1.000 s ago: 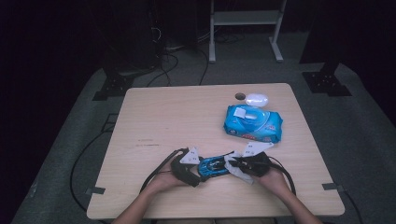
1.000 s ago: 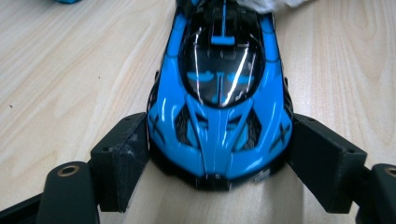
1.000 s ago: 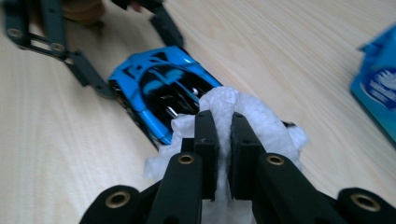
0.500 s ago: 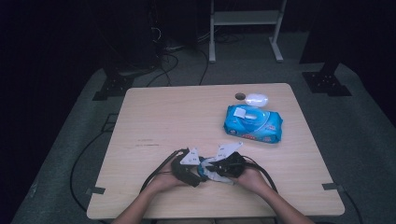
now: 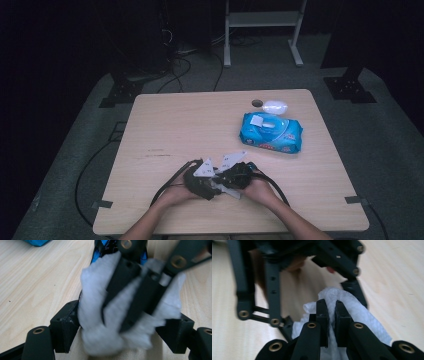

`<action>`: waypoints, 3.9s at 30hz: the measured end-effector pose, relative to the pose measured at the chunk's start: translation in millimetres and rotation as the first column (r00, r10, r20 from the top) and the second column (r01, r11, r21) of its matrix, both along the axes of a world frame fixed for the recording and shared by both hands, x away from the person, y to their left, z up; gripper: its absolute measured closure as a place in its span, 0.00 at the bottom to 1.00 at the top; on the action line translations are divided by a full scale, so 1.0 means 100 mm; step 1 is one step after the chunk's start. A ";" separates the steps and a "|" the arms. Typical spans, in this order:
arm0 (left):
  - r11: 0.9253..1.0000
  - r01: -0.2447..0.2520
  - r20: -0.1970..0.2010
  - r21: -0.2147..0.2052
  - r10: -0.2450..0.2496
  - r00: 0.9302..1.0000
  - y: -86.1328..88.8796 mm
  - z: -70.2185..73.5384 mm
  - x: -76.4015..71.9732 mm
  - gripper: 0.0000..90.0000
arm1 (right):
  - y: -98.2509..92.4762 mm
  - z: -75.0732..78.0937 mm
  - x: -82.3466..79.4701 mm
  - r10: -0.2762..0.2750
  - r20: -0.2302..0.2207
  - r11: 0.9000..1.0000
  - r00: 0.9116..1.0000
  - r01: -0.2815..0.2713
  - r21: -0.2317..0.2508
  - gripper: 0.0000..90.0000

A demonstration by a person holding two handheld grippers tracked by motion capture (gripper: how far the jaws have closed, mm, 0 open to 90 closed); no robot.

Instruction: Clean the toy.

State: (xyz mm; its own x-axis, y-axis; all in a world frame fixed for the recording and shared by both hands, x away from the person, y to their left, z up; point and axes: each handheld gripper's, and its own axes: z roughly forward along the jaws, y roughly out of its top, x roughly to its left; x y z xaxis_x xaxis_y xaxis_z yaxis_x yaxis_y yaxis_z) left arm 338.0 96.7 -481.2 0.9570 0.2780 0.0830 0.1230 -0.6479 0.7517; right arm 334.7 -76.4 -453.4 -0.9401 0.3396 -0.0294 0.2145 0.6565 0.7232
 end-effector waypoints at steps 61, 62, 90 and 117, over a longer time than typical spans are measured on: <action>1.000 -0.014 0.006 0.000 0.014 1.000 0.00 0.00 0.01 0.28 | -1.02 0.28 0.19 -0.264 -0.069 0.955 0.962 0.271 0.123 0.93; 1.000 -0.016 0.001 -0.002 0.016 1.000 0.00 0.00 0.01 0.28 | -1.11 0.33 0.14 -0.272 -0.062 0.952 0.960 0.278 0.132 0.93; 0.998 -0.068 -0.012 0.002 0.068 0.998 0.02 0.00 0.05 0.28 | -1.15 0.07 0.06 -0.285 -0.031 0.957 0.958 0.286 0.046 0.93; 0.997 -0.072 -0.017 -0.001 0.072 0.997 0.02 -0.01 0.05 0.28 | -0.94 0.11 0.29 -0.298 0.002 0.953 0.955 0.297 0.059 0.93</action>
State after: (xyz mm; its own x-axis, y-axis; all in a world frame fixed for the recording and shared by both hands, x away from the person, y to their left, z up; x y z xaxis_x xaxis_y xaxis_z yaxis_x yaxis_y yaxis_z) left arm 343.4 98.5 -481.8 0.9358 0.3462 0.0666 0.1819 -0.6359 0.7500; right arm 363.4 -170.1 -442.5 -0.7959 0.6053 -0.0110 0.3862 0.5216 0.7608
